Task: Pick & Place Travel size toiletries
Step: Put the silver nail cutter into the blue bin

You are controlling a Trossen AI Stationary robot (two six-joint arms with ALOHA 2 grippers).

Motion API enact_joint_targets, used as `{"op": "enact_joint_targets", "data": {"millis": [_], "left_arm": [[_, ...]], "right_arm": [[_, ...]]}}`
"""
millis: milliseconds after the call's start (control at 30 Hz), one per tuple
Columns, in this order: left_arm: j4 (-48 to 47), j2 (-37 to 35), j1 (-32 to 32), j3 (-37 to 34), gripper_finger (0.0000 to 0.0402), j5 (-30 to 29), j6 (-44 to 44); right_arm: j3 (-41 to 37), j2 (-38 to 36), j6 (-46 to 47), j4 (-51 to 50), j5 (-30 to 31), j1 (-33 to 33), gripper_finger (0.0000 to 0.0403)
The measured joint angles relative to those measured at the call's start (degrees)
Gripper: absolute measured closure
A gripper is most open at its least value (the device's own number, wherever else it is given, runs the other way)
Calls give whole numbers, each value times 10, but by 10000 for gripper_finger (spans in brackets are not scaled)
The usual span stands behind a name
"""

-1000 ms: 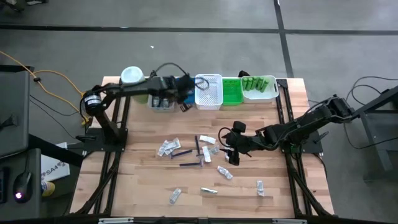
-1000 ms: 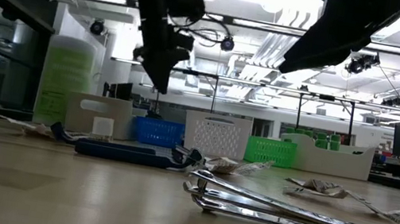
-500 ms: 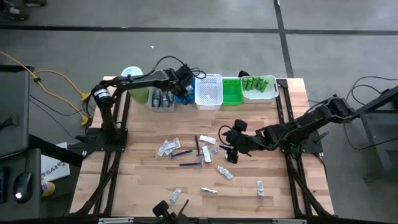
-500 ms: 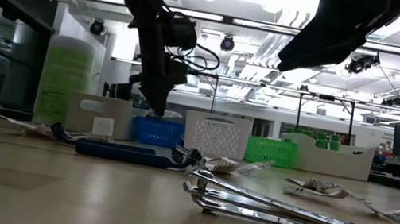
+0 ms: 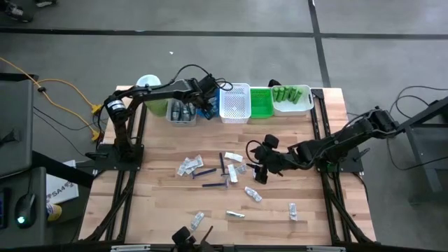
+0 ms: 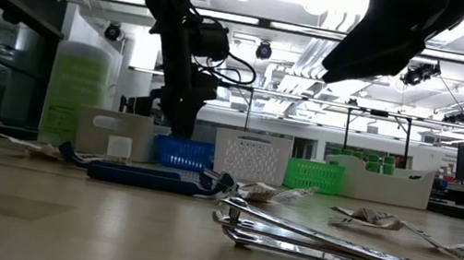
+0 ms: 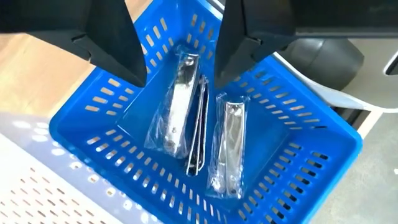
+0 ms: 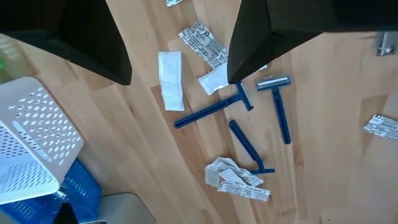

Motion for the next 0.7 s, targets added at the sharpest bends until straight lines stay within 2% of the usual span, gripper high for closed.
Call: {"op": "enact_joint_targets", "data": {"millis": [200, 400, 633, 700], "left_arm": [[-10, -19, 0, 0, 221, 2, 4], [-71, -71, -23, 0, 236, 14, -1], [-117, -122, -140, 0, 243, 10, -22], [-139, -136, -183, 0, 243, -23, -39]], "right_arm": [[0, 0, -17, 0, 27, 0, 144], [0, 0, -39, 0, 37, -4, 144], [0, 0, -43, -2, 4, -13, 144], [0, 0, -32, -1, -24, -13, 144]]}}
